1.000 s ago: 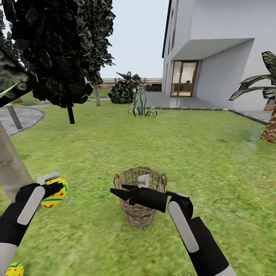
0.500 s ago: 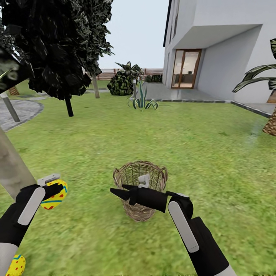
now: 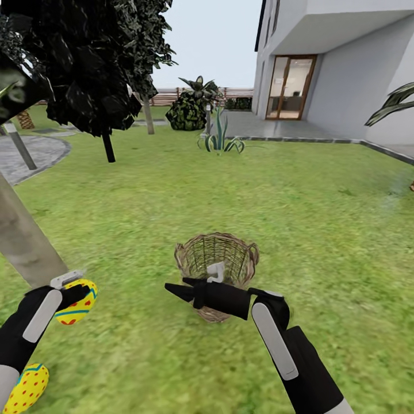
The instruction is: Take the three Easter eggs out of the wicker basket on the lawn in the garden, then place them on the lawn next to a single tree (choose any tree) so that all three eggs are next to the same tree and none are left in the basket.
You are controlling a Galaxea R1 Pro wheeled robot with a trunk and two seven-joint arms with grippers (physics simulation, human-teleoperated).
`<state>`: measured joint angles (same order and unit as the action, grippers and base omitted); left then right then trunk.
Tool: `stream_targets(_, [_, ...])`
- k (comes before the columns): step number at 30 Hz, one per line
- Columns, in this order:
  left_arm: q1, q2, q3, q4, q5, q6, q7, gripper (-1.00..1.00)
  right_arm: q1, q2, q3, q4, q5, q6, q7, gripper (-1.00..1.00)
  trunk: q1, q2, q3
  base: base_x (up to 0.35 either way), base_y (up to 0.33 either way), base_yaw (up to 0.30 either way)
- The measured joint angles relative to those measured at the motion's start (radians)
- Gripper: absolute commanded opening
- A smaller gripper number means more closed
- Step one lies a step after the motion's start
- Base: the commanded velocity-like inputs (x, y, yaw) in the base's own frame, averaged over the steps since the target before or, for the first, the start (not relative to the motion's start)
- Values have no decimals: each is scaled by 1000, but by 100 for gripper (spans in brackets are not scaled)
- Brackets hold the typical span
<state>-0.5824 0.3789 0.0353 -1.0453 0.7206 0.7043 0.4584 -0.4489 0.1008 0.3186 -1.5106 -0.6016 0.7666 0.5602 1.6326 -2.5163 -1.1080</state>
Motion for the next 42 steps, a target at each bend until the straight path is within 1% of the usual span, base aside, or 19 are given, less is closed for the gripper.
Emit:
stream_targets(2, [0,3,0,42,-1,-35,-19,-100,0,0,0,0,1,0,0,100,1,0,-8,0,0,272])
stream_targets(4, [0,12,-1,73,-2,-63,-37,-100,0,0,0,0,2,0,-1,100,2,-1,-15,0,0,277])
stream_targets(8, [0,20,-4,93,-3,-95,-61,-100,0,0,3,0,6,0,0,100,4,-2,-31,0,0,274])
stream_targets(12, [0,20,-12,97,-3,-110,-65,-100,0,0,5,-2,4,-1,6,100,5,-3,-47,0,0,99])
stream_targets(15, [0,18,-16,103,-4,-151,-66,-100,0,-1,5,-2,1,-1,9,100,7,-4,-58,0,0,17])
stream_targets(18, [-1,15,-20,138,-5,-188,-67,-100,0,-1,4,-2,0,-1,11,100,8,-4,-70,0,0,4])
stream_targets(20, [-2,13,-39,150,-20,-210,-73,-100,0,-1,4,-2,-1,-1,12,100,9,-5,-78,0,0,1])
stream_targets(22, [-1,11,-56,153,-39,-217,-83,-100,0,-1,5,-2,-1,-2,12,100,10,-5,-86,0,0,0])
stream_targets(24, [-1,10,-64,155,-48,-219,-89,-100,0,0,5,-1,-2,-1,12,100,11,-6,-93,0,0,0])
stream_targets(29, [-2,8,-69,155,-57,-222,-92,-100,0,0,5,-1,-2,-1,12,100,13,-7,-113,0,0,0])
stream_targets(33, [-1,8,-70,155,-75,-224,-92,-100,0,0,5,0,-2,-2,12,100,15,-8,-128,0,0,-9])
stream_targets(40, [-1,8,-71,155,-80,-252,-94,-100,0,0,6,0,-2,-2,13,100,18,-9,-155,0,0,-222])
stream_targets(42, [-1,8,-76,154,-81,-255,-94,-100,0,0,6,0,-2,-2,13,100,19,-10,-163,0,0,-282])
